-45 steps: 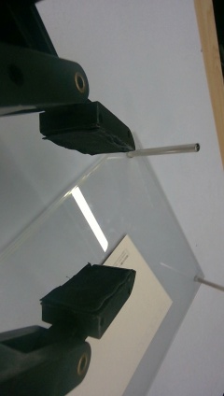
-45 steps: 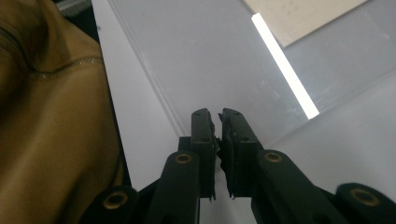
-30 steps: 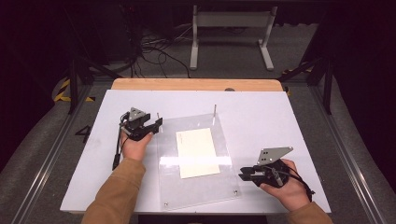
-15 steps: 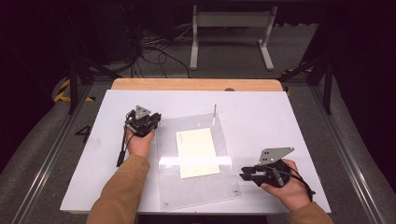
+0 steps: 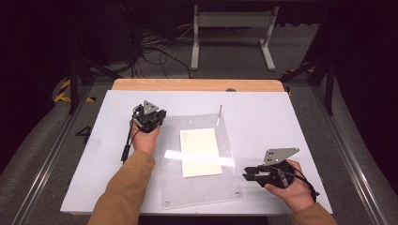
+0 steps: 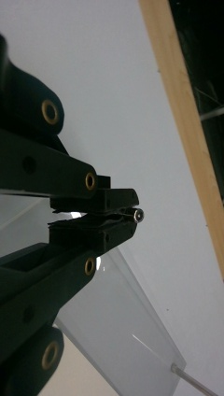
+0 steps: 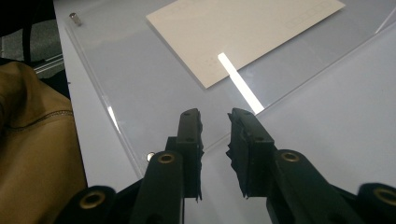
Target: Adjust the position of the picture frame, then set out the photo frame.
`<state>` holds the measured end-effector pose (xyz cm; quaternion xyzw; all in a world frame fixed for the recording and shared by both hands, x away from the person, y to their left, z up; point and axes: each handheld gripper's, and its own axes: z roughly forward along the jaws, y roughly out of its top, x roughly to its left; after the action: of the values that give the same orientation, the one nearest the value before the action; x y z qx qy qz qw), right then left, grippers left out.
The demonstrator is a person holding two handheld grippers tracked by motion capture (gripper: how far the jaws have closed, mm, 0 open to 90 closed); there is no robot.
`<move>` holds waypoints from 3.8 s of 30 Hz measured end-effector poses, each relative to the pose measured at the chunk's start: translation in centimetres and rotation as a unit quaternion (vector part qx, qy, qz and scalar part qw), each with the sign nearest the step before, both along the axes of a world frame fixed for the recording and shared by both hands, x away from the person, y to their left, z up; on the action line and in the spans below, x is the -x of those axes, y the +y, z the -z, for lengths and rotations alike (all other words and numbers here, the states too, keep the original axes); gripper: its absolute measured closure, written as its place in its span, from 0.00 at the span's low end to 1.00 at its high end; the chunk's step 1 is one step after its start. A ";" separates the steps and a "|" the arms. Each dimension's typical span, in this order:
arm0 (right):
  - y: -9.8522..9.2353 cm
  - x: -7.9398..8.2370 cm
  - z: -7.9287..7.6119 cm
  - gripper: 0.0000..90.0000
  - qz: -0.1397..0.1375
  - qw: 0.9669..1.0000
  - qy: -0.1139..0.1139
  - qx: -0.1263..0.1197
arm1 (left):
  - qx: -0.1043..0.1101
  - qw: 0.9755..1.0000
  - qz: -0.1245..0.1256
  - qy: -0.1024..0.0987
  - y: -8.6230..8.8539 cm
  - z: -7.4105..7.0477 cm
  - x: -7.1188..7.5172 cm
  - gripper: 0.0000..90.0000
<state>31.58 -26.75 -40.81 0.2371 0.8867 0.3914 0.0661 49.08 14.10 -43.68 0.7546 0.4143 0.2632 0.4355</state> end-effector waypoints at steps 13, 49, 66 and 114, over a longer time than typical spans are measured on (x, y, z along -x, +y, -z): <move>-0.3 0.8 -0.4 0.81 -0.007 1.000 -0.002 -0.006 | -0.015 0.999 0.036 0.014 -3.5 -0.4 -1.3 0.94; -0.5 0.7 -0.5 0.77 0.002 1.000 -0.014 -0.005 | -0.057 0.995 0.087 0.014 -4.1 -1.7 2.8 0.50; -1.4 -3.9 -1.2 0.77 0.066 0.995 -0.074 -0.029 | 0.015 0.992 0.121 0.014 -0.4 -2.2 7.7 0.45; 2.9 -17.8 3.6 0.94 0.275 0.952 -0.119 -0.066 | 0.019 0.993 0.107 0.049 2.9 0.1 11.8 0.41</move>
<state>49.33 -23.88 -44.45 0.4275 0.7450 0.4408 0.2605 37.33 16.97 -43.74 0.7981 0.3572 0.1694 0.4547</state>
